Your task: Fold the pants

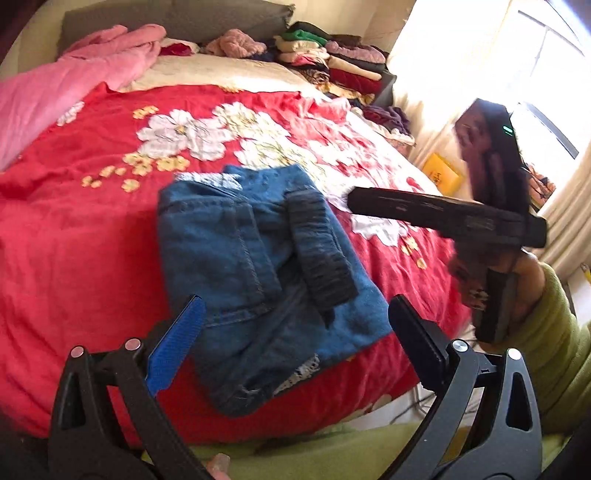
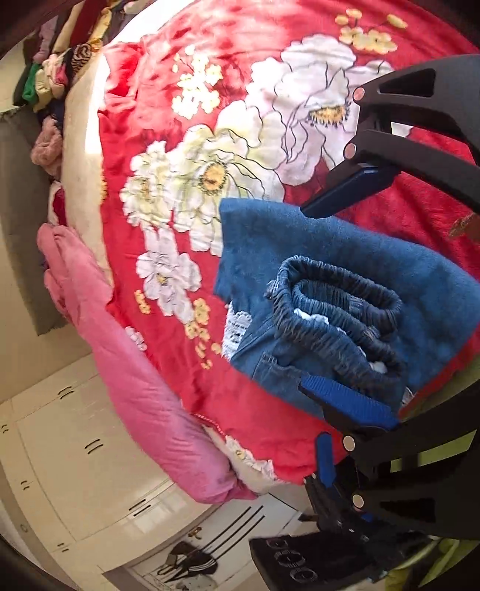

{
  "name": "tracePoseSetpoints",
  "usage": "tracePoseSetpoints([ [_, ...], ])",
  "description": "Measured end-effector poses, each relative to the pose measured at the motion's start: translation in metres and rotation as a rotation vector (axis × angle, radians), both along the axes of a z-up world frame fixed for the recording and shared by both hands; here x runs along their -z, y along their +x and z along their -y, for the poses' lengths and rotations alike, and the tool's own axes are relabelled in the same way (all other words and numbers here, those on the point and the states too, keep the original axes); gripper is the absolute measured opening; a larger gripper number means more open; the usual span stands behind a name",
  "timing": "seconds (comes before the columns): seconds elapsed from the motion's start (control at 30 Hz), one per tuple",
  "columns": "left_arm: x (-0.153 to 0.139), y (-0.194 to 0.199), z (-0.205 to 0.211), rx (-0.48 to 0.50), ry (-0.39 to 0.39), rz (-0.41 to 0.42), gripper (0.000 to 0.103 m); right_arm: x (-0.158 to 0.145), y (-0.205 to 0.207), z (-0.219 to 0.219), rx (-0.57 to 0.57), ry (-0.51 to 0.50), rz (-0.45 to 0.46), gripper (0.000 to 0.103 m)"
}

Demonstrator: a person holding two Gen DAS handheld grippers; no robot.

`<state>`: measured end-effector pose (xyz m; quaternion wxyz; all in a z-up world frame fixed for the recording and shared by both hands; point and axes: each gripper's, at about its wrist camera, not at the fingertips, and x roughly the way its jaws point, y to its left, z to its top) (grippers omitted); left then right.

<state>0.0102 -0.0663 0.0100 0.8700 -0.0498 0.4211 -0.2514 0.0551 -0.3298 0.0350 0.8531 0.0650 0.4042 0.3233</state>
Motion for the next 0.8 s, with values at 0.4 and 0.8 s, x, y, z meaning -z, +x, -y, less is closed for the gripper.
tracePoseSetpoints([
  [0.4,-0.01,0.018,-0.034,-0.155,0.058,0.043,0.093,-0.022,-0.067,-0.005,-0.101,-0.098,0.132,0.09],
  [0.8,0.016,0.081,-0.027,-0.108,0.095,-0.065,0.043,0.013,-0.13,-0.109,-0.548,-0.397,0.419,0.055],
])
